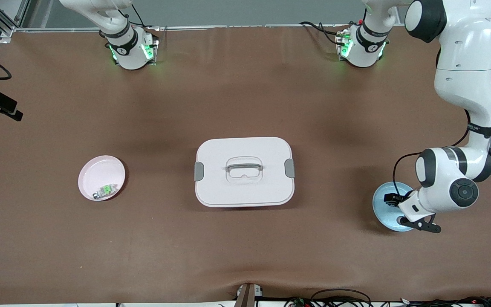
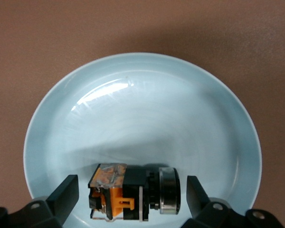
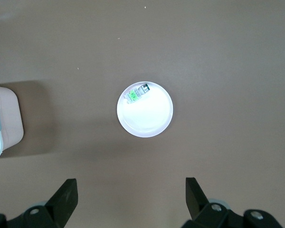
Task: Transfer orange switch to right arm and place
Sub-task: 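Lower the left gripper onto the orange switch on the blue plate and grasp it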
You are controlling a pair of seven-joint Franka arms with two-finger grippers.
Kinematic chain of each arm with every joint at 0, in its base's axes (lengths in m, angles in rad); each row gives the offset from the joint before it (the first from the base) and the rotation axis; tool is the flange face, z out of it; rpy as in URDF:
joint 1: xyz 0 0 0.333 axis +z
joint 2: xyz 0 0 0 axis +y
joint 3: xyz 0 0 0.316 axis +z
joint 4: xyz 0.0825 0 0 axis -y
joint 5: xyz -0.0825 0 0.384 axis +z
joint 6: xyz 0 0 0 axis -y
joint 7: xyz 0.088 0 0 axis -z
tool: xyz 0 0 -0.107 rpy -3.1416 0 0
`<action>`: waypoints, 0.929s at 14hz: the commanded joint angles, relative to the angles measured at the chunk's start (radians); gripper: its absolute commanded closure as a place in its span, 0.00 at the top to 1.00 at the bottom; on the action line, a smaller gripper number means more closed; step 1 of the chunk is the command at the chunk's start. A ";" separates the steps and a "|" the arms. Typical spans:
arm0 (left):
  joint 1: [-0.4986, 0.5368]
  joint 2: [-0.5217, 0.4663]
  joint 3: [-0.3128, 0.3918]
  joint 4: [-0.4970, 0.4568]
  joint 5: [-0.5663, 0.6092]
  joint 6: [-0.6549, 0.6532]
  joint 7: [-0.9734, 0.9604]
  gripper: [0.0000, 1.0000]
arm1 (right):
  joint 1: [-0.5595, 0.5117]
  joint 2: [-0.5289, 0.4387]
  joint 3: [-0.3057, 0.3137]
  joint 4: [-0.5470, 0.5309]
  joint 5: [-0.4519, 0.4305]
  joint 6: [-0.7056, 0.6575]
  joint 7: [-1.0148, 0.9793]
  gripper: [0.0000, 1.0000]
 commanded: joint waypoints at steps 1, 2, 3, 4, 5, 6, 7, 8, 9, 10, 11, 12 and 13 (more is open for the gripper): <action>0.004 -0.001 -0.005 -0.006 0.010 -0.005 0.012 1.00 | -0.007 -0.020 0.005 -0.020 -0.004 0.004 0.007 1.00; 0.005 -0.001 -0.005 -0.007 0.010 -0.005 0.012 1.00 | -0.007 -0.020 0.005 -0.020 -0.004 0.003 0.005 1.00; 0.005 -0.001 -0.005 -0.007 0.012 -0.005 0.012 1.00 | -0.007 -0.020 0.005 -0.020 -0.004 0.003 0.007 1.00; 0.005 -0.001 -0.007 -0.007 0.010 -0.005 0.012 1.00 | -0.007 -0.020 0.005 -0.020 -0.004 0.003 0.007 1.00; 0.005 -0.001 -0.005 -0.007 0.010 -0.005 0.010 1.00 | -0.007 -0.020 0.005 -0.020 -0.004 0.003 0.007 1.00; 0.005 -0.001 -0.007 -0.007 0.010 -0.005 0.010 1.00 | -0.007 -0.020 0.005 -0.020 -0.004 0.003 0.007 1.00; 0.005 -0.001 -0.007 -0.007 0.009 -0.005 0.010 0.88 | -0.007 -0.020 0.005 -0.020 -0.004 0.003 0.007 1.00; 0.004 -0.001 -0.007 -0.007 0.009 -0.005 0.009 0.75 | -0.007 -0.020 0.005 -0.020 -0.004 0.004 0.007 1.00; 0.004 -0.001 -0.007 -0.007 0.009 -0.007 0.006 0.64 | -0.007 -0.020 0.005 -0.020 -0.004 0.004 0.007 1.00; 0.004 -0.001 -0.007 -0.009 0.007 -0.007 0.006 0.56 | -0.007 -0.020 0.005 -0.020 -0.004 0.004 0.007 1.00; 0.004 -0.001 -0.007 -0.009 0.007 -0.007 0.004 0.49 | -0.007 -0.020 0.005 -0.020 -0.004 0.004 0.007 1.00; 0.004 -0.002 -0.007 -0.009 0.007 -0.008 0.001 0.41 | -0.007 -0.020 0.005 -0.020 -0.004 0.004 0.007 1.00; 0.004 -0.005 -0.007 -0.009 0.006 -0.010 -0.003 0.34 | -0.007 -0.020 0.007 -0.020 -0.004 0.004 0.007 1.00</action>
